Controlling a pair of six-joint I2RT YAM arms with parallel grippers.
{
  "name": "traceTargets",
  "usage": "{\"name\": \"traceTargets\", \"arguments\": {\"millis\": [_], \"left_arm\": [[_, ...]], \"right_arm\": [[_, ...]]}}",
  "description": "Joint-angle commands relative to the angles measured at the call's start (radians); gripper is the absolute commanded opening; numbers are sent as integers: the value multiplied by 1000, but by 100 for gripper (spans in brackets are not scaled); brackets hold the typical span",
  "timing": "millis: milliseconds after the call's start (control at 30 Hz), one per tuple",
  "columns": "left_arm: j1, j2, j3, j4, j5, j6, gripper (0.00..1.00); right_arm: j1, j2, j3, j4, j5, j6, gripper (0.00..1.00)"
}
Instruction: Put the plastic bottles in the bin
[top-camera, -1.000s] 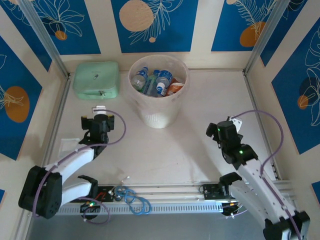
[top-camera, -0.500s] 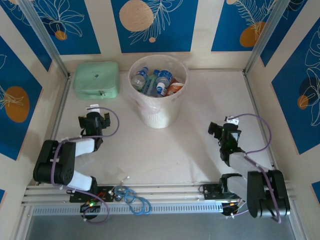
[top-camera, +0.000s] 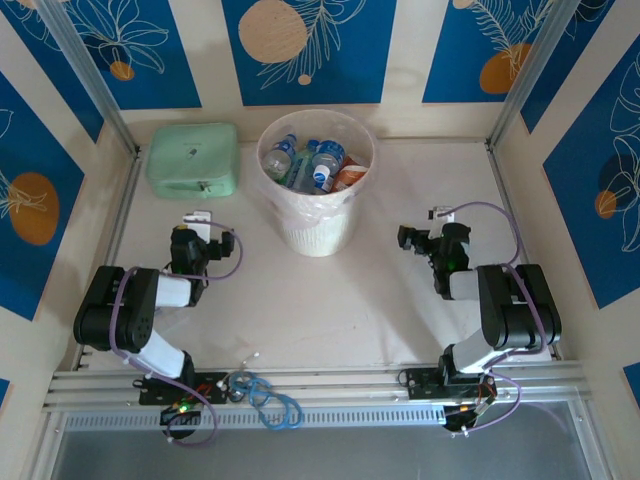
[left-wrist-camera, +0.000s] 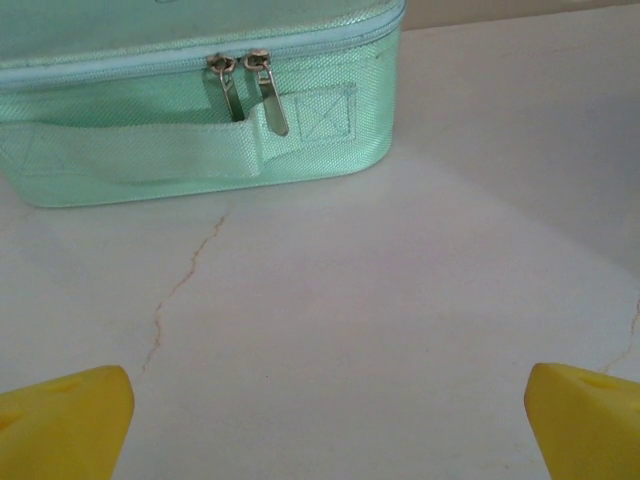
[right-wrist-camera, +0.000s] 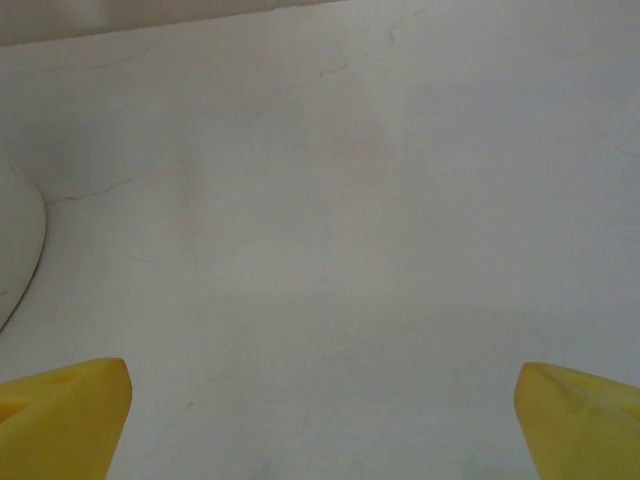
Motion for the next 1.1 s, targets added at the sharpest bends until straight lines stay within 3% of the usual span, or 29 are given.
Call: {"name": "traceTargets", "arguments": {"millis": [0, 1067], "left_arm": [[8, 0, -9, 47, 25, 11, 100], [7, 1, 1, 27, 56, 21, 100]], "right_arm": [[0, -5, 23, 38, -32, -15, 99], [0, -9, 25, 25, -36, -16, 99]]}}
